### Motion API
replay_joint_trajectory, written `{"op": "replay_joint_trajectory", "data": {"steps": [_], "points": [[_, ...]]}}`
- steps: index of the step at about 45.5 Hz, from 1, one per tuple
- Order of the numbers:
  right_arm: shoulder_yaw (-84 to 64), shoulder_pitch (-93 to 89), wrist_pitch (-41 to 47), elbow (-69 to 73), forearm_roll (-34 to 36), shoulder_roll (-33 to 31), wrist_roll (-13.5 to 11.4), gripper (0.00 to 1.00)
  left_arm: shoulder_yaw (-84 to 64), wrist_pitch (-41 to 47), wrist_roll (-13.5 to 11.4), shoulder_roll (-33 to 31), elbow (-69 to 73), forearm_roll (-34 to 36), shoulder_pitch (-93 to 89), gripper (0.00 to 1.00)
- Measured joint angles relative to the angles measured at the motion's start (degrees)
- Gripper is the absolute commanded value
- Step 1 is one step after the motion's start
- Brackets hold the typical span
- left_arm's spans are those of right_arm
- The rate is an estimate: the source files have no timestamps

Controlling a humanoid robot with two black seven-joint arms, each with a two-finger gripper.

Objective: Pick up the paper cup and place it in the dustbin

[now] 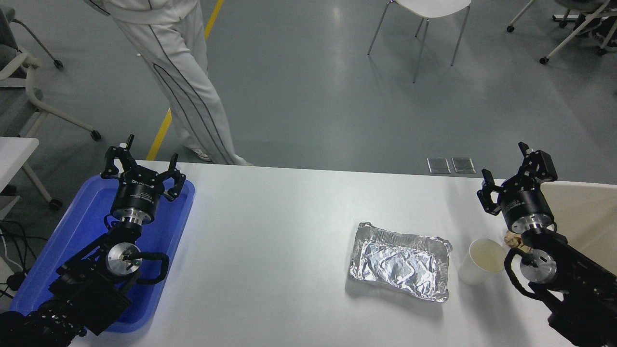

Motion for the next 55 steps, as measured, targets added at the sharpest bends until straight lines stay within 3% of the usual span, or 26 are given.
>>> {"op": "replay_joint_trajectory", "data": {"steps": [55], "points": [[-0.3,0.2,0.1,-0.1,0.0,0.1,0.1,1.00,0.0,0.0,0.0,0.0,0.0,0.0,0.0,1.00]]}}
